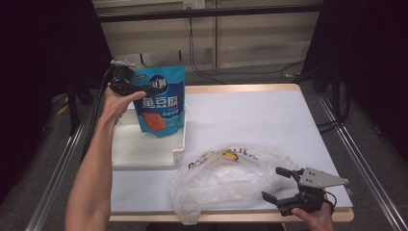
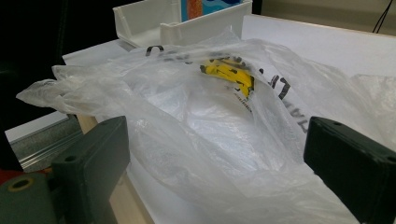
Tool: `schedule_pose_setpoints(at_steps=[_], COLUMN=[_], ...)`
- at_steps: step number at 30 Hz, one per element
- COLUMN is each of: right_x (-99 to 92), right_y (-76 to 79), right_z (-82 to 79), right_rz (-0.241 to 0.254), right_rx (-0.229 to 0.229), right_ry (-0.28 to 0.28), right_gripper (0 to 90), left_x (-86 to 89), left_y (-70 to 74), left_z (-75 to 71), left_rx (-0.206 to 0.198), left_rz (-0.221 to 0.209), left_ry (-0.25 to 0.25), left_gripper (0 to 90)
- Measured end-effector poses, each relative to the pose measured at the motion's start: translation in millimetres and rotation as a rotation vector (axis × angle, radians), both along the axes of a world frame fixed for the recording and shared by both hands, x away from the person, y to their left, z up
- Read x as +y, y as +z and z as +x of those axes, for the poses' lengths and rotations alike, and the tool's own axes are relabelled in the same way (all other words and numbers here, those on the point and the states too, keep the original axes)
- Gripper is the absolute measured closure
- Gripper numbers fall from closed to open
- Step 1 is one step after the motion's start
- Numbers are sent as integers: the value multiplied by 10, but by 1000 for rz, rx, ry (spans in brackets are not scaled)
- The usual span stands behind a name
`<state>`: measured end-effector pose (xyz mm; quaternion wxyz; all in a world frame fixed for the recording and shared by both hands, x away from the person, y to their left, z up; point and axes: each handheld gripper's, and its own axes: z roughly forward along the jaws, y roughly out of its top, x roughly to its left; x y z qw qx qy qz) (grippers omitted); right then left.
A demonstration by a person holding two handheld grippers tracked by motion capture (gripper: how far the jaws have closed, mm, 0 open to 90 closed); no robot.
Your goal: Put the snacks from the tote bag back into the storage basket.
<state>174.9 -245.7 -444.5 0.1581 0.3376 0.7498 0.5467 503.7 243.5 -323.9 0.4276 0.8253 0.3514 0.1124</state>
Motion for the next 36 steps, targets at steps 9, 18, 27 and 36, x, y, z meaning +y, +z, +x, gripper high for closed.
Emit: schedule_pose_setpoints(at_steps=[9, 18, 27, 36], right_x=[44, 46, 39, 46], right_y=[7, 0, -1, -1], right_z=[-27, -13, -16, -13], right_rz=[-12, -16, -17, -19], right_rx=[0, 5, 1, 4], right_ry=[1, -1, -4, 0], right_gripper=[67, 68, 68, 69], left_x=[62, 159, 167, 324], left_y=[-6, -43, 13, -6], left_z=[-33, -97, -168, -234], left_rx=[37, 35, 2, -7], left_rz=[-26, -41, -22, -62], left_ry=[33, 41, 78, 102], left_gripper=[143, 92, 38, 50])
